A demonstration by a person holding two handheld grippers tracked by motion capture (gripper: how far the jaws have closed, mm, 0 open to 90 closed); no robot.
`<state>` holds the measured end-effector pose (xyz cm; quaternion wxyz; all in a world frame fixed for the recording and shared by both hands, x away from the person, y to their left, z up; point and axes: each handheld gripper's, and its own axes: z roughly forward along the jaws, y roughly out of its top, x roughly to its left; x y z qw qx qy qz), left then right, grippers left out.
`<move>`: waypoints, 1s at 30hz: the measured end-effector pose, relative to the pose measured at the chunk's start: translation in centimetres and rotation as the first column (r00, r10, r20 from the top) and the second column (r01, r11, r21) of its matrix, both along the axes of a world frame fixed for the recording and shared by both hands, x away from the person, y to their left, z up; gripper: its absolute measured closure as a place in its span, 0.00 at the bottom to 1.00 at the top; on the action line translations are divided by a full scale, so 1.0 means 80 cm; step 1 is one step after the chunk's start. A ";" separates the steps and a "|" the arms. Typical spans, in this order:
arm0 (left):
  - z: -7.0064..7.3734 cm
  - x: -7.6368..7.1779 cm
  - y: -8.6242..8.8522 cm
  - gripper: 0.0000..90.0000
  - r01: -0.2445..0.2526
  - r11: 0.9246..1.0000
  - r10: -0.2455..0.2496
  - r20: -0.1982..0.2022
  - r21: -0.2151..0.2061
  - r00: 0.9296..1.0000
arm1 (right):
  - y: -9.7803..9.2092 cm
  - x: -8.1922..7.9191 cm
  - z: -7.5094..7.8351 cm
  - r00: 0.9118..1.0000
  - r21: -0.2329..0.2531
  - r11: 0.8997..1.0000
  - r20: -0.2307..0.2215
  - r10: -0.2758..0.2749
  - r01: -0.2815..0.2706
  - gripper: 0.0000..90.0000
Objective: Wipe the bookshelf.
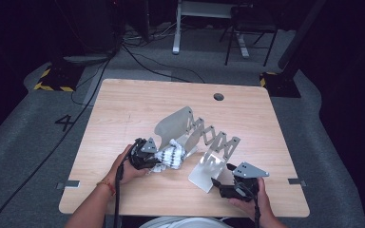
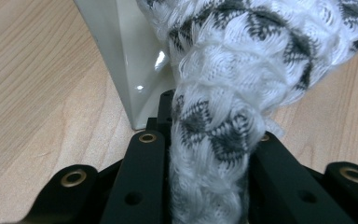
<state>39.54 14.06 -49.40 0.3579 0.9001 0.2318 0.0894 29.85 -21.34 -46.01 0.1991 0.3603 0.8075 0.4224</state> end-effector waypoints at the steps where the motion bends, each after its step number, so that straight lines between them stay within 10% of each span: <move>1: 0.000 0.000 0.001 0.85 -0.003 1.000 0.003 -0.007 -0.006 1.000 | -0.002 0.002 0.000 1.000 -0.001 1.000 0.005 -0.005 0.005 0.23; 15: 0.005 -0.007 -0.002 0.86 0.023 0.999 -0.023 -0.010 -0.037 1.000 | -0.046 0.036 -0.008 0.992 -0.018 0.992 -0.009 -0.129 0.128 0.38; 30: 0.046 -0.035 -0.006 0.88 0.071 0.991 -0.058 0.118 -0.111 0.991 | -0.077 0.068 -0.006 0.981 -0.036 0.980 0.021 -0.194 0.194 0.65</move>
